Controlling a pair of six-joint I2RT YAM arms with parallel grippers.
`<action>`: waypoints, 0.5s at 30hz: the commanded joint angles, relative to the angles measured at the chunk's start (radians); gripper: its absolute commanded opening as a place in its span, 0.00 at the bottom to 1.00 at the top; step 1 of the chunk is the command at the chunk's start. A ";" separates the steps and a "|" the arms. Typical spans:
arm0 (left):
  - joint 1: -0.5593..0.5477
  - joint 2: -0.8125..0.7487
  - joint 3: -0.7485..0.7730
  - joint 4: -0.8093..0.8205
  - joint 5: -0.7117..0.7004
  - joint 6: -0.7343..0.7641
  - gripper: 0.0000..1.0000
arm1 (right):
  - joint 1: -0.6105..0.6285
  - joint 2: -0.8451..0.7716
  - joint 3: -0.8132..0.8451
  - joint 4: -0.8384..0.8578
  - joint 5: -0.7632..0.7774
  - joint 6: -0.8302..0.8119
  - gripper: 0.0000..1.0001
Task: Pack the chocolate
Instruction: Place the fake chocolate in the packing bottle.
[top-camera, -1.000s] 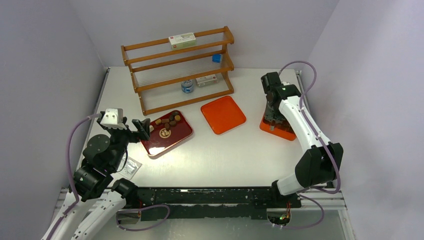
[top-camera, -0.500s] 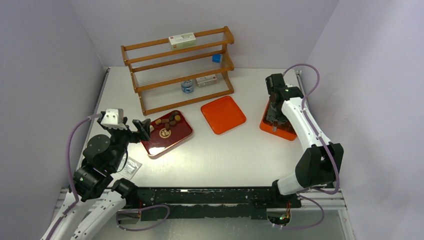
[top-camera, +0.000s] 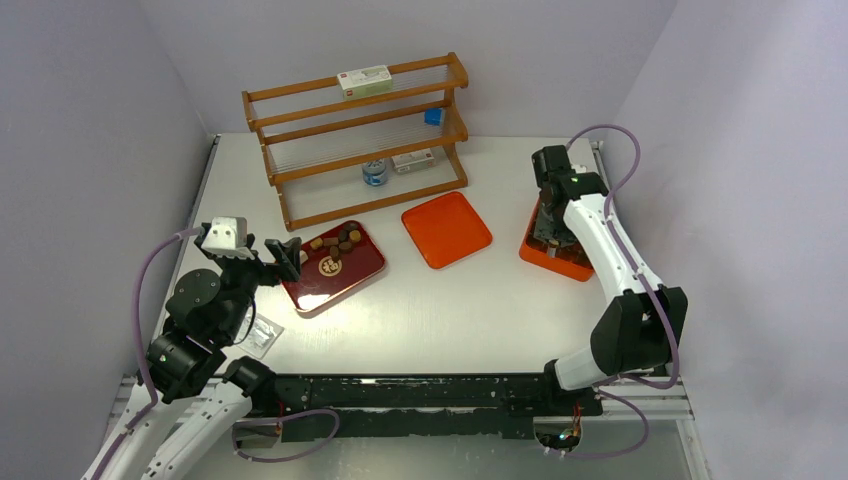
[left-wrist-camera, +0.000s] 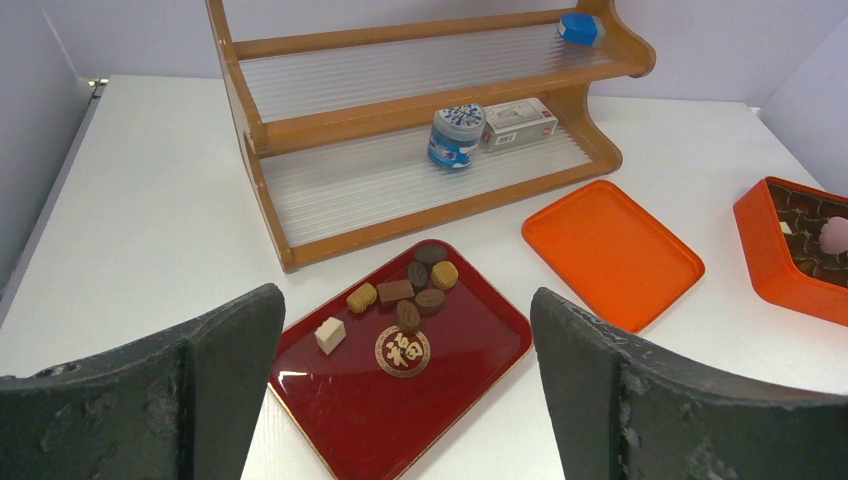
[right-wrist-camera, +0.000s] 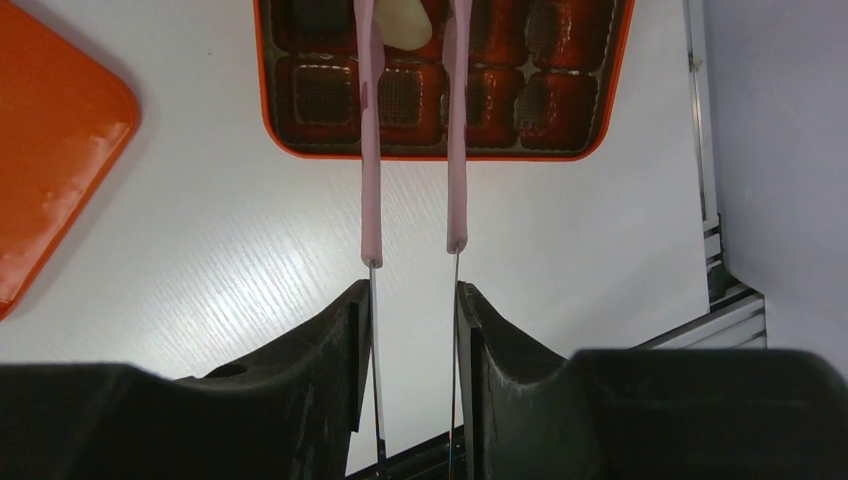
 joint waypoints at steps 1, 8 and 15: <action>-0.005 -0.008 -0.004 0.029 -0.013 0.014 0.98 | -0.006 -0.039 0.056 -0.006 0.000 -0.019 0.38; -0.005 -0.012 -0.006 0.031 -0.016 0.015 0.98 | -0.001 -0.091 0.074 0.026 -0.135 -0.051 0.36; -0.005 -0.004 -0.007 0.033 -0.022 0.016 0.98 | 0.075 -0.138 0.117 0.048 -0.238 -0.040 0.36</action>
